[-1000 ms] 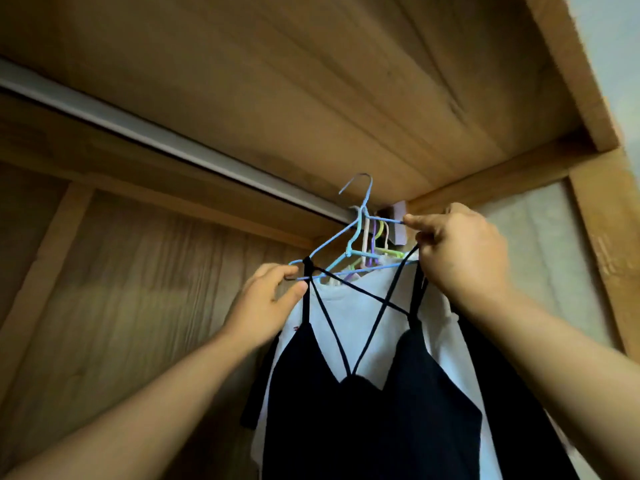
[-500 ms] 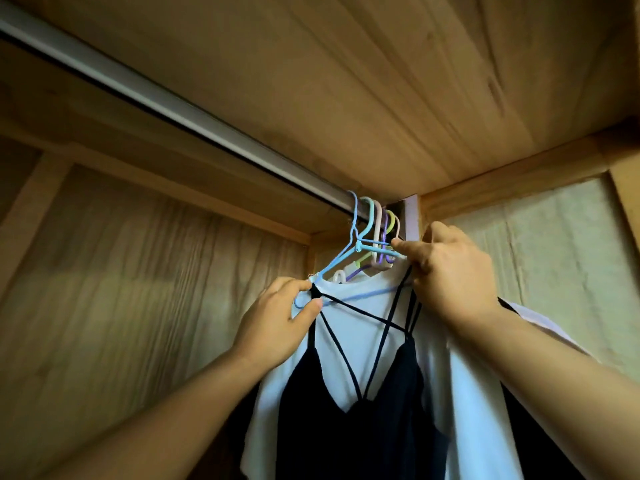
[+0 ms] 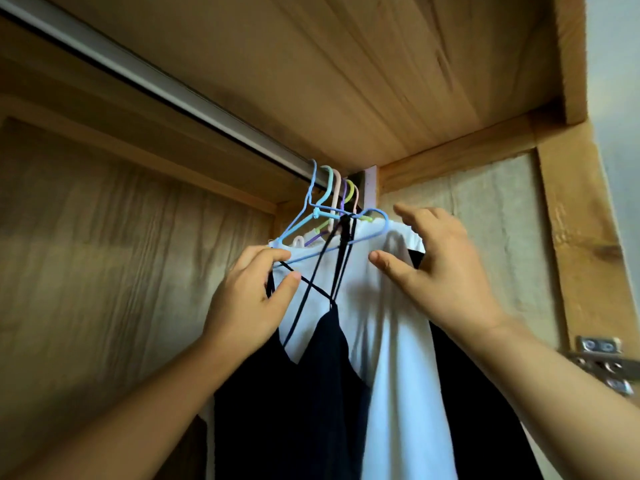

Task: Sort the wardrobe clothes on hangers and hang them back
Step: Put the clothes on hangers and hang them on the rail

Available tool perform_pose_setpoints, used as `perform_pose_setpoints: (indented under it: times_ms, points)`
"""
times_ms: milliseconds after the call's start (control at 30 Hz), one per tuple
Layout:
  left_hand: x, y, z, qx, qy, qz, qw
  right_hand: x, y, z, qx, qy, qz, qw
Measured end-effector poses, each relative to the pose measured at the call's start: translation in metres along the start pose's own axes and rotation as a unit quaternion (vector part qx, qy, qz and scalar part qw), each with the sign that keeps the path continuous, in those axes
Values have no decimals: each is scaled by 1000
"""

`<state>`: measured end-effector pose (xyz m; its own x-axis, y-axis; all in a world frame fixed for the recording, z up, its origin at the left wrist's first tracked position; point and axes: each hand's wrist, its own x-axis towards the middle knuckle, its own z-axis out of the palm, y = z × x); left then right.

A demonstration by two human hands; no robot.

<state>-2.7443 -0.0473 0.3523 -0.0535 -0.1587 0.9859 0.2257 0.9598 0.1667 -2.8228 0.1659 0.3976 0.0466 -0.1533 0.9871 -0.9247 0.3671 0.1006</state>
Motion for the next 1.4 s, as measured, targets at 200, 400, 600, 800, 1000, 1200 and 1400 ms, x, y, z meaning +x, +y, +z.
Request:
perform_pose_setpoints:
  times_ms: [200,400,600,800,1000,1200,1400]
  points:
    - [-79,52,-27,-57,-56,3,997,-104,-18,-64,97,14,68,993]
    - [-177,124,-40,-116,-186,-14,976,-225,-39,-139,112,-49,159,980]
    - [-269,219,-35,-150,-298,-57,941,-319,-65,-239,47,-129,253,958]
    - [-360,331,-44,-246,-372,-86,891,-399,-96,-352,16,-190,332,924]
    - [-439,423,-45,-303,-476,-62,823,-470,-115,-481,-63,-218,468,854]
    - [-483,525,-24,-369,-566,52,735,-524,-144,-592,-180,-162,601,762]
    - [-523,630,10,-454,-631,133,615,-551,-172,-675,-330,-52,658,675]
